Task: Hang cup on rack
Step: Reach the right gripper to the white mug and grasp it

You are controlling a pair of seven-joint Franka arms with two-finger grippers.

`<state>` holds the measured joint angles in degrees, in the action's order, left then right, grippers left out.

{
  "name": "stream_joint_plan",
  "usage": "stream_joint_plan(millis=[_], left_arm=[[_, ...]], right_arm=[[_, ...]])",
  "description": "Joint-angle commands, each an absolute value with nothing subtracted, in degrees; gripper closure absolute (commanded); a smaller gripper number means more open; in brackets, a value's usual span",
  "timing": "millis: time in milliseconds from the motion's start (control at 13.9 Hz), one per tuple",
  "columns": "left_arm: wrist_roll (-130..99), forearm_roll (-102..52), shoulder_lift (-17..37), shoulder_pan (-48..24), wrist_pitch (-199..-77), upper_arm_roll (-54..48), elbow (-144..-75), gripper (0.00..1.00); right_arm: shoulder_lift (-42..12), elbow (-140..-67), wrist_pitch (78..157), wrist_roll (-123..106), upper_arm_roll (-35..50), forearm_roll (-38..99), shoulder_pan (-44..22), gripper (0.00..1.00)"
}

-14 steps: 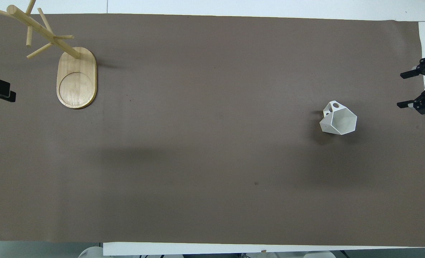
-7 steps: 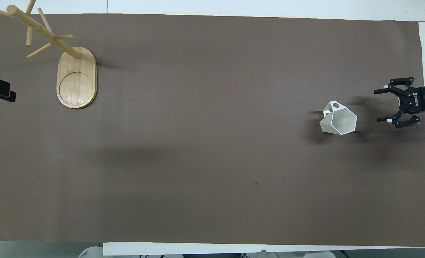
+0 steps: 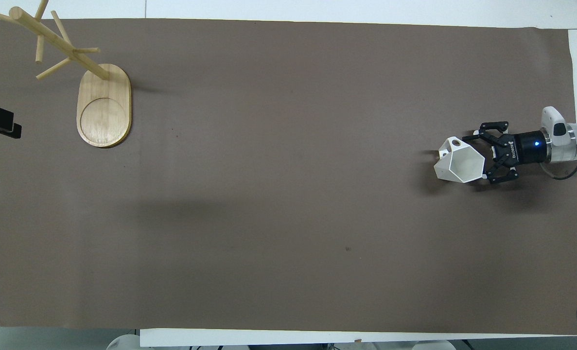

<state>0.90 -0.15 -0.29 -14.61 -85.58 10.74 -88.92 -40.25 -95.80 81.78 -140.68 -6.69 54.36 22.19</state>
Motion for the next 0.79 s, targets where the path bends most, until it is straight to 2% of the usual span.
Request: stream_joint_plan(millis=[0,722], left_arm=[[1.41,-0.44,-1.93,-14.41,-85.34,10.72,-90.62,0.00],[1.23,-0.44,-2.02,-14.94,-85.25,10.55,-90.70,0.00]], right_arm=[[-38.32,-98.35,80.08,-143.78,-5.98,55.28,22.76,0.00],[-36.83,-103.09,78.05,-150.20,-5.89,55.37,20.57,0.00]])
